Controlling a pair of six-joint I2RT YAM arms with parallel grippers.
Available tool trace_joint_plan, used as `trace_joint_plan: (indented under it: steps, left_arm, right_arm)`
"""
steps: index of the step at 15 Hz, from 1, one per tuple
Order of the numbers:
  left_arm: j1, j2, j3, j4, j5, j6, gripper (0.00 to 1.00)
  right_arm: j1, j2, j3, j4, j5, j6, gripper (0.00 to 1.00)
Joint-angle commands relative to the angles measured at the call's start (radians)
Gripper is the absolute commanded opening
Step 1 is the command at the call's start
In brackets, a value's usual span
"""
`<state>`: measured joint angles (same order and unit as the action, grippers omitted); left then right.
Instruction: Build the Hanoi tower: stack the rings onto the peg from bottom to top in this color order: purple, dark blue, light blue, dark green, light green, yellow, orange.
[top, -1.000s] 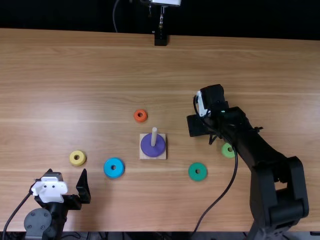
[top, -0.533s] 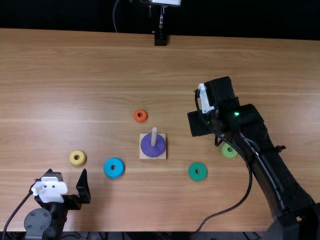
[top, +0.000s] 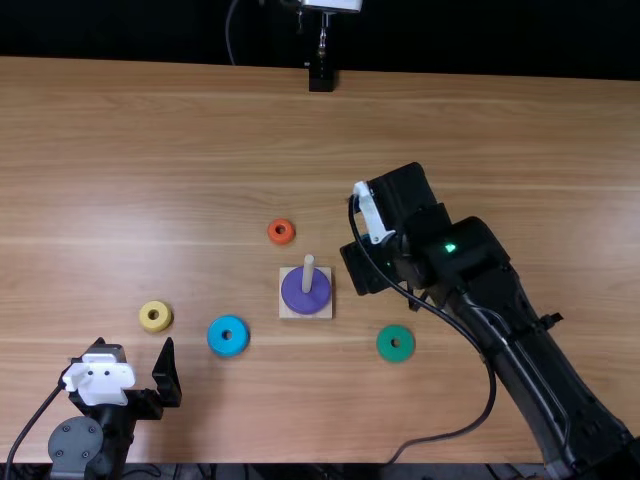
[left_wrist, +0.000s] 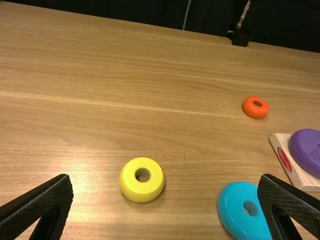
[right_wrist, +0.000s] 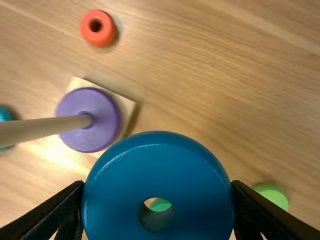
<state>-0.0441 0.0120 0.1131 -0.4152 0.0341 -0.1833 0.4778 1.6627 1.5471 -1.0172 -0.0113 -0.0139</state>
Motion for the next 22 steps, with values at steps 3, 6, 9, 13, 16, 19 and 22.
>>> trace_joint_plan:
  steps: [3, 6, 9, 13, 16, 19, 22]
  left_arm:
    - [0.007, -0.012, -0.113, -0.084, 0.010, 0.010, 1.00]
    - [0.007, -0.012, -0.113, -0.084, 0.010, 0.010, 1.00]
    - [0.007, -0.012, -0.113, -0.084, 0.010, 0.010, 1.00]
    - [0.007, -0.012, -0.113, -0.084, 0.010, 0.010, 1.00]
    - [0.007, -0.012, -0.113, -0.084, 0.010, 0.010, 1.00]
    - [0.007, -0.012, -0.113, -0.084, 0.010, 0.010, 1.00]
    - [0.007, -0.012, -0.113, -0.084, 0.010, 0.010, 1.00]
  right_arm:
    - [0.070, -0.035, 0.094, -0.020, -0.007, 0.001, 0.00]
    - [0.105, -0.035, 0.146, -0.024, -0.007, 0.003, 0.00]
    - [0.105, -0.032, 0.159, -0.024, -0.007, 0.003, 0.00]
    - [0.107, -0.027, 0.183, -0.024, -0.009, 0.005, 0.00]
    - [0.136, -0.023, 0.185, -0.020, -0.009, 0.005, 0.00]
    - [0.153, -0.018, 0.183, -0.020, -0.009, 0.007, 0.00]
    - [0.168, 0.002, 0.185, -0.015, -0.007, 0.007, 0.00]
